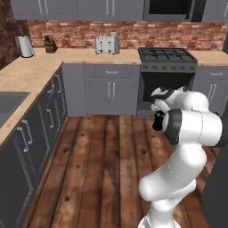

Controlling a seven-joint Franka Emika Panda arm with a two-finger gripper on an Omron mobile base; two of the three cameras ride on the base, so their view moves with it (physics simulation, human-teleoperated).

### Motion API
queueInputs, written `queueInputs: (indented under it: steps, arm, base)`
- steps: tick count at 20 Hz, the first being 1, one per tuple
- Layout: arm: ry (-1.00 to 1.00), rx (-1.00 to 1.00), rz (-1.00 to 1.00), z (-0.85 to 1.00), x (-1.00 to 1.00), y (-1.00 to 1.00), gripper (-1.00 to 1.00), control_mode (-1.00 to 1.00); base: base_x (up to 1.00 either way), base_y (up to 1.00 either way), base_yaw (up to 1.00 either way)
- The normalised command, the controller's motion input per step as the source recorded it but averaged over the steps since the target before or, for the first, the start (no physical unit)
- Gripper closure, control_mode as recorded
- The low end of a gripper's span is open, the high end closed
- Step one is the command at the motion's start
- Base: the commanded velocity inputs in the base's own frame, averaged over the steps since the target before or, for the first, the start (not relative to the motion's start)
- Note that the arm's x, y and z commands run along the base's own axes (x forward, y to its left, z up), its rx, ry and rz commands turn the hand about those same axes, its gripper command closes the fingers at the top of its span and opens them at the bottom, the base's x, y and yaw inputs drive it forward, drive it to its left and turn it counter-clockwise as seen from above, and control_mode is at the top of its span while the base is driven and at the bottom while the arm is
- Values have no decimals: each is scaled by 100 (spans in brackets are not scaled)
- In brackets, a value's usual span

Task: Place the large bottle from the dining counter next to the other large bottle outside the sink, and place the small bottle from the dining counter next to the other small bottle inside the sink.

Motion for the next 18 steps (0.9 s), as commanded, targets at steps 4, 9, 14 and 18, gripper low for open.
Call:
queueInputs:
  steps: [4,9,14,18]
  arm:
    - [0,0,0,0,0,0,100,100]
    - [0,0,0,0,0,0,100,100]
    - [0,0,0,0,0,0,100,100]
    - [0,0,0,0,0,0,100,100]
  base:
    - [51,1,27]
    - [35,6,31]
    - [28,11,33]
    - [33,15,35]
